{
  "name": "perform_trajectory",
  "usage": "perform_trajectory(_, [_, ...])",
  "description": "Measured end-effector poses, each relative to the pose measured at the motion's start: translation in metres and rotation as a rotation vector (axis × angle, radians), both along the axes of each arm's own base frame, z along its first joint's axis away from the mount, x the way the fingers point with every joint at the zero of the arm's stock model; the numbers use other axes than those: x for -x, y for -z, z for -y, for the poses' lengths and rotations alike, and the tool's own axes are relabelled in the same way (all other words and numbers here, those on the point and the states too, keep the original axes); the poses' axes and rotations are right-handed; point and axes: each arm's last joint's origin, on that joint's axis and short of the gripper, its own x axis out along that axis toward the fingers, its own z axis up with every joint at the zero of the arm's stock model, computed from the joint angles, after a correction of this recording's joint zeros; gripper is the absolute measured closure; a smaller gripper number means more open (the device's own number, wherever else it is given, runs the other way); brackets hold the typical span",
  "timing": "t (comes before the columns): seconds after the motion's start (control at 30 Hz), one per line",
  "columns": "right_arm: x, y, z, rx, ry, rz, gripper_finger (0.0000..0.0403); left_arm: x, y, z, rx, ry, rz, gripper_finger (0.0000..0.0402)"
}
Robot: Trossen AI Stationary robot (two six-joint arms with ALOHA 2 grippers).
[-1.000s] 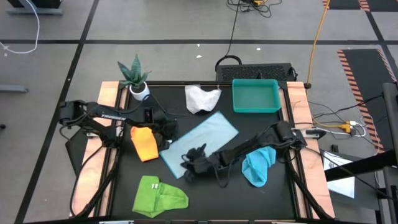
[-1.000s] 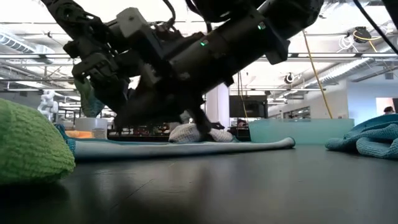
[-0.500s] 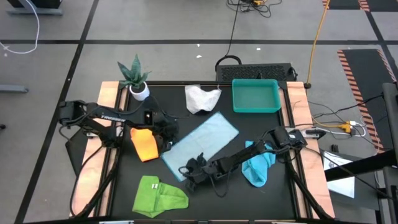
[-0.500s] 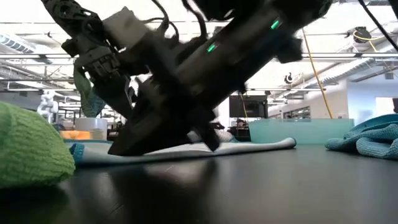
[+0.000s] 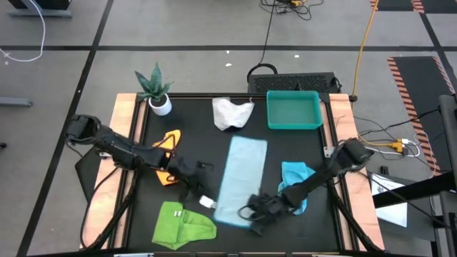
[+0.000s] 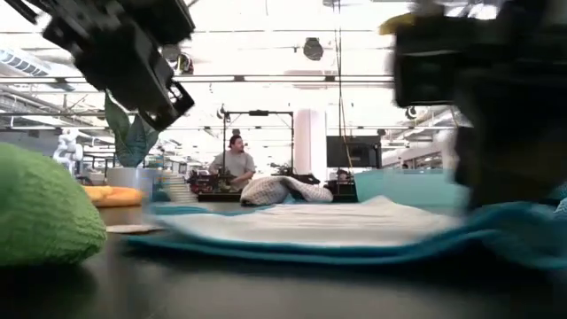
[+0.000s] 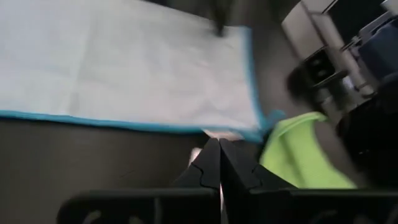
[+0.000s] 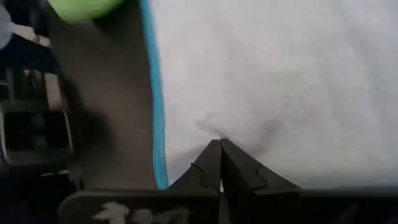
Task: Fold microfiber towels
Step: Fold the blue microfiber towel
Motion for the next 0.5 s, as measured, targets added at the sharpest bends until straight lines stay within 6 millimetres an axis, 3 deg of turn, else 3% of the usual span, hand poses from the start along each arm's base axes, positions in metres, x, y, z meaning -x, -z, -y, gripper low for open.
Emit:
perform_trajectory(0.2, [0.042, -0.015, 0.015, 0.023, 0.019, 0.036, 0.0403, 0.008, -0.006, 0.038, -0.004, -0.020, 0.097, 0.0401])
perform_trajectory(0.37, [0.047, -0.051, 0.015, 0.035, -0.064, 0.228, 0.0403, 0.002, -0.005, 0.066, -0.047, 0.027, 0.269, 0.0400])
perform_trajectory(0.5, [0.052, -0.055, 0.009, 0.124, -0.221, 0.286, 0.0403, -0.019, 0.007, 0.084, -0.182, 0.112, 0.301, 0.0398])
